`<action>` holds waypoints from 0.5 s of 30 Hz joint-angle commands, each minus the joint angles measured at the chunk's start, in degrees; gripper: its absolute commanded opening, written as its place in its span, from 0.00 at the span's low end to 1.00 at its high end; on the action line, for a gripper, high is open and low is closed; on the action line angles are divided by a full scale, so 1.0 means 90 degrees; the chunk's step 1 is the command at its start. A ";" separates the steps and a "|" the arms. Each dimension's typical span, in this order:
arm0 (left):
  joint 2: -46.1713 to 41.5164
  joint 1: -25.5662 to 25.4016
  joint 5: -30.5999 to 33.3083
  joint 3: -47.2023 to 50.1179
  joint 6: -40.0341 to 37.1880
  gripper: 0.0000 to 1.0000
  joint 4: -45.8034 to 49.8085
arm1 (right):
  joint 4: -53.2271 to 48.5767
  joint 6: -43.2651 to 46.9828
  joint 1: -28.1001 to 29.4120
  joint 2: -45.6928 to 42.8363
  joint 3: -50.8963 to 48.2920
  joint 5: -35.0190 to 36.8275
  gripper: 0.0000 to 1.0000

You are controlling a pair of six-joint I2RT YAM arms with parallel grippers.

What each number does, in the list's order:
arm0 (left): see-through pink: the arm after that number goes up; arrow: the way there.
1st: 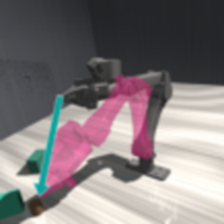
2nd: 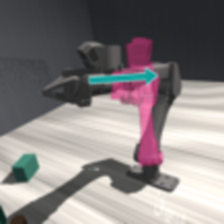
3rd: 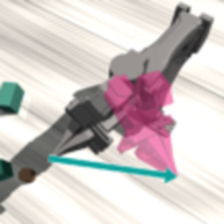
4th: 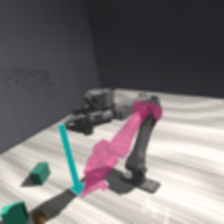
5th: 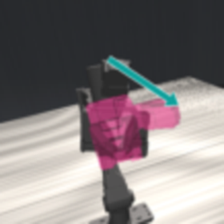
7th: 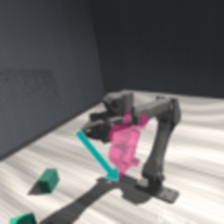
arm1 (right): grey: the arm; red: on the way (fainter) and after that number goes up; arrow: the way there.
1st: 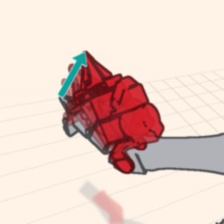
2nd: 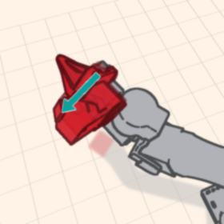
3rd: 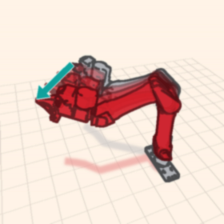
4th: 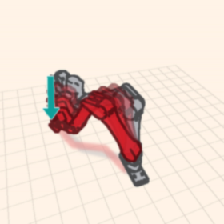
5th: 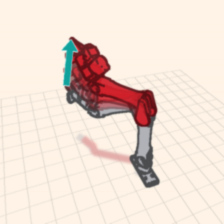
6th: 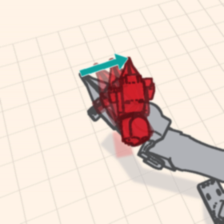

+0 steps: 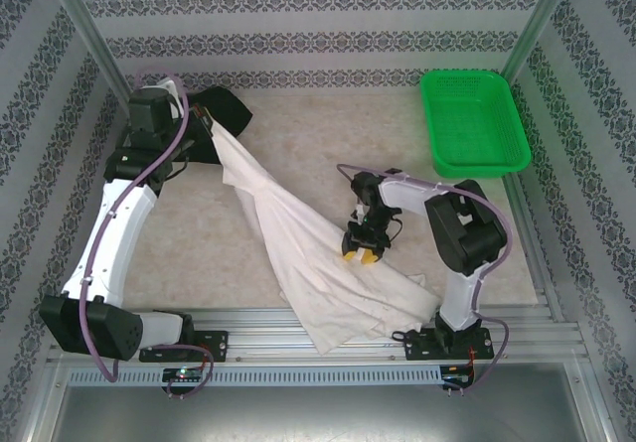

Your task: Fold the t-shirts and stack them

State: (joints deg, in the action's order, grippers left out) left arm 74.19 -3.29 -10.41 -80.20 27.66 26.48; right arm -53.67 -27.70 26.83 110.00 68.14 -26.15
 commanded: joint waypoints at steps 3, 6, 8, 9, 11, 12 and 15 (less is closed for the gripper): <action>-0.0351 0.0414 0.0005 -0.0018 -0.0100 0.00 -0.0416 | -0.0339 0.0079 -0.0218 0.1270 0.2021 0.1807 0.51; -0.0557 0.0648 -0.0001 0.0272 -0.0071 0.00 -0.0379 | -0.0947 0.0195 -0.0227 0.2472 0.4082 0.1802 0.52; -0.0686 0.0818 -0.0037 0.0467 -0.0025 0.00 -0.0310 | -0.1519 0.0236 -0.0227 0.3429 0.5812 0.1909 0.53; -0.0744 0.0875 -0.0044 0.0552 -0.0007 0.00 -0.0269 | -0.1694 0.0276 -0.0218 0.3774 0.6557 0.1953 0.53; -0.0857 0.0942 -0.0098 0.0764 0.0008 0.00 -0.0189 | -0.1889 0.0425 -0.0157 0.4336 0.8044 0.1982 0.57; -0.0903 0.0961 -0.0105 0.0842 -0.0011 0.00 -0.0119 | -0.1984 0.0531 -0.0121 0.4508 0.8593 0.2033 0.59; -0.1151 0.1010 -0.0130 0.1191 -0.0007 0.00 0.0020 | -0.1785 0.1047 0.0094 0.4102 0.8968 0.2222 0.64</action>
State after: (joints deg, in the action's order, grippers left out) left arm 65.98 5.02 -10.50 -71.64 27.68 26.33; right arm -65.60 -23.22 25.67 150.71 145.08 -9.67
